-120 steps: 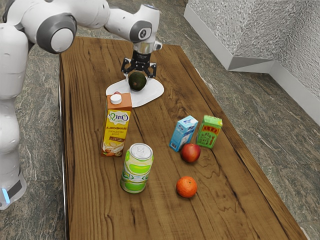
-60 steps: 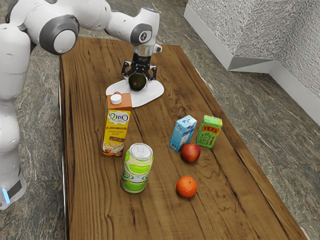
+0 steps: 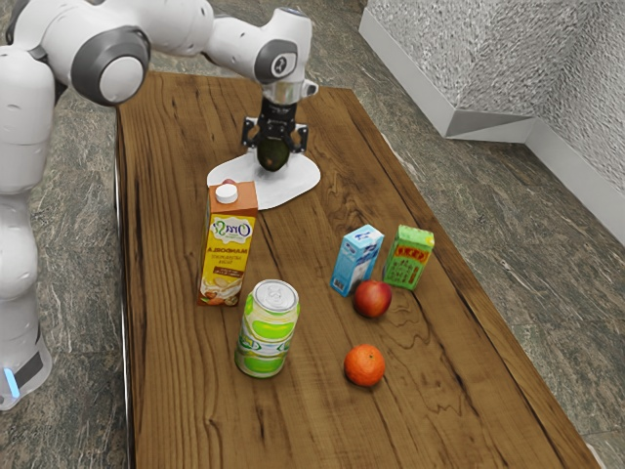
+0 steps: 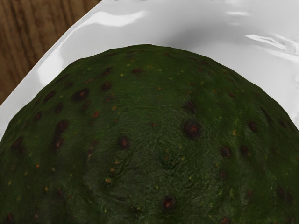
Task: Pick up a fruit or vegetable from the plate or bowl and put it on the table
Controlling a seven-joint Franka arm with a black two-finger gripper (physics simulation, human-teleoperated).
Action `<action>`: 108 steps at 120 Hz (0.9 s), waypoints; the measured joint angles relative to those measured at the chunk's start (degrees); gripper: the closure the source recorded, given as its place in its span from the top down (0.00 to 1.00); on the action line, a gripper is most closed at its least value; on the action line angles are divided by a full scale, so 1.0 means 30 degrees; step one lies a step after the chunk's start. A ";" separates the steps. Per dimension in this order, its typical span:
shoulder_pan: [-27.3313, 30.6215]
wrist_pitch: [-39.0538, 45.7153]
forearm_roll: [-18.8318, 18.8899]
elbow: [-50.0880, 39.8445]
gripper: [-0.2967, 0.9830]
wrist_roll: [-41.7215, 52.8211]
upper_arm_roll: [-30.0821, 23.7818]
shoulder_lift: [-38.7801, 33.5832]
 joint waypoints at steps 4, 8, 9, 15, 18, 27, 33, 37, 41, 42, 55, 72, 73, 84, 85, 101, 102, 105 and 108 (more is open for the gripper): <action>-0.0039 -0.0001 0.0130 0.0040 0.56 -0.0041 0.0005 -0.0142; -0.0065 -0.0001 0.0242 0.0125 0.56 -0.0080 0.0016 -0.0300; -0.0068 -0.0002 0.0268 0.0148 0.56 -0.0089 0.0020 -0.0344; -0.0076 -0.0010 0.0530 0.0463 0.56 -0.0140 0.0035 -0.0609; -0.0077 -0.0018 0.0669 0.0615 0.56 -0.0164 0.0046 -0.0738; -0.0004 -0.0062 0.0989 0.0832 0.55 -0.0223 0.0199 -0.1182; 0.0095 -0.0105 0.1252 0.0876 0.55 -0.0255 0.0328 -0.1608; 0.0106 -0.0145 0.1445 0.0886 0.55 -0.0274 0.0461 -0.1955; 0.0158 -0.0201 0.1602 0.0893 0.55 -0.0293 0.0586 -0.2227; 0.0166 -0.0219 0.1634 0.0894 0.55 -0.0297 0.0629 -0.2284; 0.0874 -0.0594 0.1916 0.0899 0.55 -0.0334 0.0921 -0.2762; 0.2310 -0.1003 0.2040 0.0896 0.54 -0.0190 0.1356 -0.2986; 0.2387 -0.1022 0.2044 0.0896 0.54 -0.0176 0.1401 -0.2990; 0.3203 -0.1208 0.2058 0.0896 0.54 -0.0009 0.1884 -0.3036; 0.3282 -0.1223 0.2059 0.0896 0.54 0.0006 0.1914 -0.3038; 0.4255 -0.1393 0.1987 0.0914 0.60 0.0226 0.2037 -0.3043; 0.4278 -0.1399 0.1967 0.0914 0.61 0.0241 0.2034 -0.3046; 0.4308 -0.1417 0.1915 0.0914 0.63 0.0286 0.2026 -0.3060; 0.4282 -0.1433 0.1872 0.0915 0.66 0.0329 0.2030 -0.3069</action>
